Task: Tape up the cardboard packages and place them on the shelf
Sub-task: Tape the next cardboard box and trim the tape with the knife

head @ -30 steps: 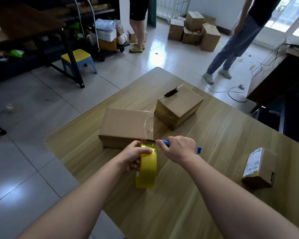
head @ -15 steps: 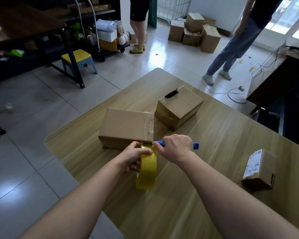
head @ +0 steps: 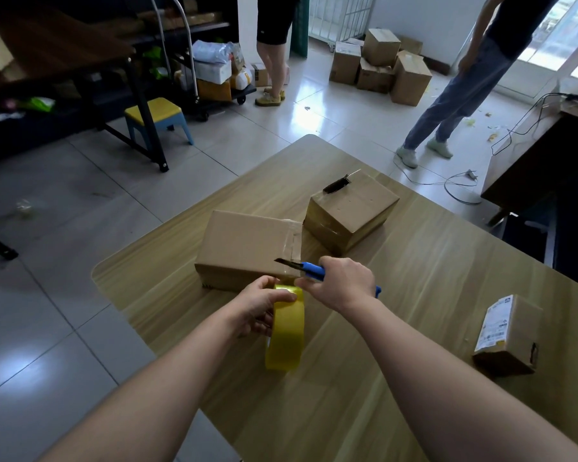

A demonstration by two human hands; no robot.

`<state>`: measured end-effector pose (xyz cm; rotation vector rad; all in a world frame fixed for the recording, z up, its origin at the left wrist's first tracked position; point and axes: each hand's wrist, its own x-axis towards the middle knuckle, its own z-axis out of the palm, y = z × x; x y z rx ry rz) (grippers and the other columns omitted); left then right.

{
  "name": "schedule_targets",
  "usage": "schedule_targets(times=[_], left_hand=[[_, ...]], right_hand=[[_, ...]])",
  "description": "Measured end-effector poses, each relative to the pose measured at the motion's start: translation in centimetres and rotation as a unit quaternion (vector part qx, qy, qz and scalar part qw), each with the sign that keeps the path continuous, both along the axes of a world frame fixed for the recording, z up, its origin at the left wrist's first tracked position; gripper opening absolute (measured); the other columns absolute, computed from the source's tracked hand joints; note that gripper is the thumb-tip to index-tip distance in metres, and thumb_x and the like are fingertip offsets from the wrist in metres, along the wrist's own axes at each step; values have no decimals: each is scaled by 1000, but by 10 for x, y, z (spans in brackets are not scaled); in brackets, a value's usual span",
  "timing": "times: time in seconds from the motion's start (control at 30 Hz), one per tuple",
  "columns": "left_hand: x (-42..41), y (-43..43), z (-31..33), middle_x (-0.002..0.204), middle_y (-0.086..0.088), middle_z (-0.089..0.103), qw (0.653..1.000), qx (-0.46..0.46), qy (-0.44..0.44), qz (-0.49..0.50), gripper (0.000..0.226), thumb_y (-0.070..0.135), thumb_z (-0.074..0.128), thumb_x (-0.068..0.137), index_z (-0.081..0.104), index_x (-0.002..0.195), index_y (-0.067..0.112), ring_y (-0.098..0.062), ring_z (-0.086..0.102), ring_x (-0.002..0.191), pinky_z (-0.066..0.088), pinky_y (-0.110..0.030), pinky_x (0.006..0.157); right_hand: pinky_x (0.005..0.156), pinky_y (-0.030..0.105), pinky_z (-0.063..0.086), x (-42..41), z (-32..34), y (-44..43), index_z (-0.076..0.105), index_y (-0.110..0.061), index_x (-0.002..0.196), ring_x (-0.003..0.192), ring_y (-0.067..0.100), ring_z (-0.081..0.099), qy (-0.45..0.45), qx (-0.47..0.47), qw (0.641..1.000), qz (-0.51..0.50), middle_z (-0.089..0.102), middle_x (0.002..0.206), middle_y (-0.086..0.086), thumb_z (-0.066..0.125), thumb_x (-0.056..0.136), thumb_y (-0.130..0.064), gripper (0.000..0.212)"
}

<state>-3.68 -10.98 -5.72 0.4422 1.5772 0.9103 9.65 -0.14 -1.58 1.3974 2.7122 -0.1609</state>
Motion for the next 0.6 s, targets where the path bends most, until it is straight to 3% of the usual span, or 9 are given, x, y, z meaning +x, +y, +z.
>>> schedule_targets(times=[0.1,0.23,0.4,0.6], left_hand=[[-2,-1,-3,93,-14,57,1000,2,-4,6,54,31,71,84,46,131,24,-19,53,62,47,-27,50],[-1,-2,-5,89,-12,59,1000,4,-7,16,53,30,72,84,47,131,23,-16,52,54,46,-24,45],[-2,-1,-6,93,-14,61,1000,7,-12,20,54,28,73,82,49,130,23,-18,55,59,48,-25,46],[-3,-4,-6,93,-12,59,1000,7,-11,16,64,28,74,81,44,137,25,-17,54,60,47,-23,43]], right_hand=[[63,30,49,-18,-7,0,58,-23,108,79,17,59,72,-97,991,-64,60,90,-4,63,85,-59,43],[75,37,57,-34,-21,0,58,-21,110,86,20,64,110,-179,969,-131,64,97,1,66,81,-63,52],[80,40,57,-36,-29,0,60,-18,112,90,22,65,103,-186,966,-145,66,99,2,69,81,-58,51],[69,35,56,-37,-28,-3,62,-19,108,81,20,64,64,-127,985,-93,65,91,1,66,85,-56,44]])
